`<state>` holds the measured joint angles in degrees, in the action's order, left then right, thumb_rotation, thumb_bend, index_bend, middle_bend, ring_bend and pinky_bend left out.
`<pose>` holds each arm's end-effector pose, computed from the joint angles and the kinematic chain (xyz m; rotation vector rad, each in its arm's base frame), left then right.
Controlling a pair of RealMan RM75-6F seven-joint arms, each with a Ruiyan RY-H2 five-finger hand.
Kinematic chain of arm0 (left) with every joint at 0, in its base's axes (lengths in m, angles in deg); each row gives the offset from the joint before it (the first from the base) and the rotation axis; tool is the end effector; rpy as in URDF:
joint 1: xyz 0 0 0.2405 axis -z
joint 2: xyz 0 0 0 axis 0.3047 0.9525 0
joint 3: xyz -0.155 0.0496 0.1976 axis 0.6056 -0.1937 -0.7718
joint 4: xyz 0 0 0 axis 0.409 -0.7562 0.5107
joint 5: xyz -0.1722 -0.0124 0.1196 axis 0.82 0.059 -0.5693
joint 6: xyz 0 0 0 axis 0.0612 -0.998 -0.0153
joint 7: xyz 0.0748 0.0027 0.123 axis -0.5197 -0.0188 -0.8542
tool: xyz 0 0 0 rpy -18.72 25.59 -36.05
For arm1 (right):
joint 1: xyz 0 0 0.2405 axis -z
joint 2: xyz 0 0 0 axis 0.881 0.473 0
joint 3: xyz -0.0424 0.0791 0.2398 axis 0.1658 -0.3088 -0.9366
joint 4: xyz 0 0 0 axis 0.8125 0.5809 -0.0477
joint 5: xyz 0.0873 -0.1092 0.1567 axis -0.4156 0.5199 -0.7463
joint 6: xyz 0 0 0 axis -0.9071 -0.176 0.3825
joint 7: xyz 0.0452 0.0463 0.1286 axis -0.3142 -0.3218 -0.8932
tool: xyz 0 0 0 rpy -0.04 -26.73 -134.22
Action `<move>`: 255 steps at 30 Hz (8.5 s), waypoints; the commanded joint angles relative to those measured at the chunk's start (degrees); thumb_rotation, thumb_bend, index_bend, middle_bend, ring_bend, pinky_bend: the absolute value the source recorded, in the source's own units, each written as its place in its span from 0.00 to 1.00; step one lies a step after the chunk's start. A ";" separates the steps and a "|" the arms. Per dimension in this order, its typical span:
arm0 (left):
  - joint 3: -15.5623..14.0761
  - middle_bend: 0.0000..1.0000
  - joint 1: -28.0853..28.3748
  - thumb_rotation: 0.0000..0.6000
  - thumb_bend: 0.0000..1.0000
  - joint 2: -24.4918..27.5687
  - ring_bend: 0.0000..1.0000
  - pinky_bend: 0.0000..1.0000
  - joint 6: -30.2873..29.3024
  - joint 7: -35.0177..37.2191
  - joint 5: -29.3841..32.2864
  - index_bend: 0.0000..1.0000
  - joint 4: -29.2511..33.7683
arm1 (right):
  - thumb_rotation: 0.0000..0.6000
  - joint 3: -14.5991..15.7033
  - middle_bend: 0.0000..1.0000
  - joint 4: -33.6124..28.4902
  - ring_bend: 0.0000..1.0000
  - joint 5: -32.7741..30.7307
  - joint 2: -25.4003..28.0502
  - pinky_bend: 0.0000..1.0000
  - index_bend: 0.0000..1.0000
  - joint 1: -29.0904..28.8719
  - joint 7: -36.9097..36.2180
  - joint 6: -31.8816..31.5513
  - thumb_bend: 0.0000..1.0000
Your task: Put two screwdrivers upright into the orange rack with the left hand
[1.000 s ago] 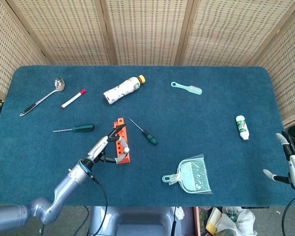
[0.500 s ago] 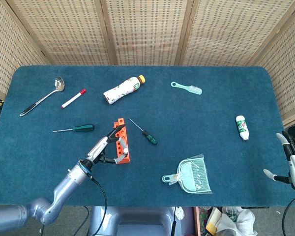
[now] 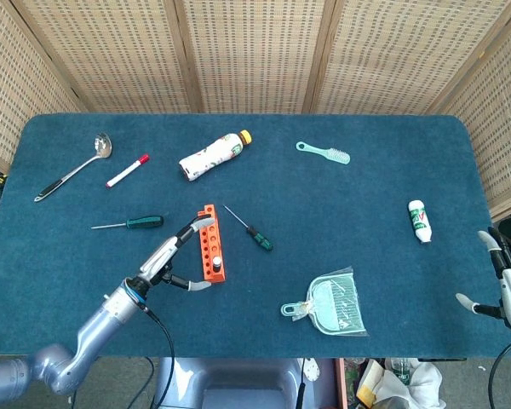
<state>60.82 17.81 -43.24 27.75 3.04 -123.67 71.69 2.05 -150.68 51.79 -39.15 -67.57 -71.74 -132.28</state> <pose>-0.1358 0.2914 0.0076 -1.6269 -1.8268 -1.5662 -0.3318 -0.1982 0.1952 1.2960 -0.9926 0.9692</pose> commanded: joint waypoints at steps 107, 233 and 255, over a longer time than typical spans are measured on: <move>3.79 0.00 6.61 1.00 0.14 -3.84 0.00 0.00 11.33 -50.66 34.97 0.39 -24.43 | 1.00 -1.04 0.00 1.50 0.00 -2.93 -2.12 0.00 0.00 -1.29 3.26 2.24 0.00; 13.85 0.00 7.19 1.00 0.49 2.11 0.00 0.00 10.61 17.19 11.08 0.63 -6.07 | 1.00 -2.27 0.00 3.19 0.00 -5.20 -1.39 0.00 0.00 -1.58 -1.15 4.50 0.00; 11.93 0.00 7.87 1.00 0.49 -1.29 0.00 0.00 11.51 17.41 11.26 0.63 -11.12 | 1.00 -2.26 0.00 3.35 0.00 -5.28 -1.30 0.00 0.00 -1.68 -1.42 4.92 0.00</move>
<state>73.06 25.66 -44.16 39.10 20.31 -112.28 61.03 -0.22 -147.33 46.51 -40.46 -69.26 -73.17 -127.35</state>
